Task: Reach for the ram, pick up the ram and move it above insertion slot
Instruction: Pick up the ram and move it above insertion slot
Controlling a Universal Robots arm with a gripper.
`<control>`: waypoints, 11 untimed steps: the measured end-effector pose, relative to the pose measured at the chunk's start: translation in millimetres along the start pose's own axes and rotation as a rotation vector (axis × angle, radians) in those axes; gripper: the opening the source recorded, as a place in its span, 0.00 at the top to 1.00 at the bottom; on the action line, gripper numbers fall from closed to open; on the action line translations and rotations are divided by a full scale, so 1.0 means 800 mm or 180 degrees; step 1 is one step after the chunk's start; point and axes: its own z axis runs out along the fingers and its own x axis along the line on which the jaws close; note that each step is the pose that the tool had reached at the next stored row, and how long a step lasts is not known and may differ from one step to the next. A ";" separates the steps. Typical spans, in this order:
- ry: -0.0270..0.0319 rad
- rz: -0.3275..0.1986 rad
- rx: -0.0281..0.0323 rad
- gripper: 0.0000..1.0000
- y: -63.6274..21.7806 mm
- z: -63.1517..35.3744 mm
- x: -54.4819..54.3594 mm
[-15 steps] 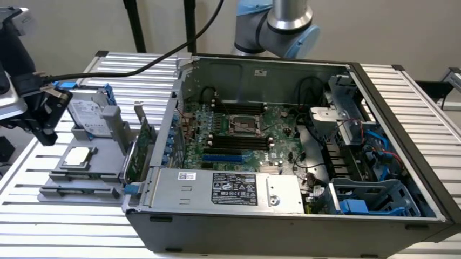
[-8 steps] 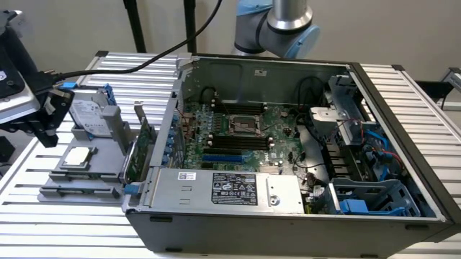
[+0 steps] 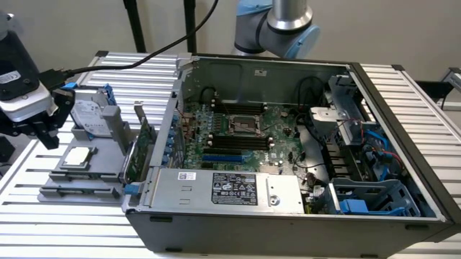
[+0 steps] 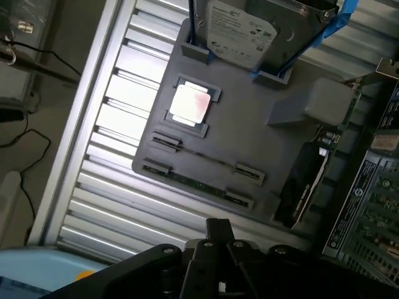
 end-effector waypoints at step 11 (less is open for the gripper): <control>-0.0006 -0.0637 0.0001 0.89 0.000 0.007 0.000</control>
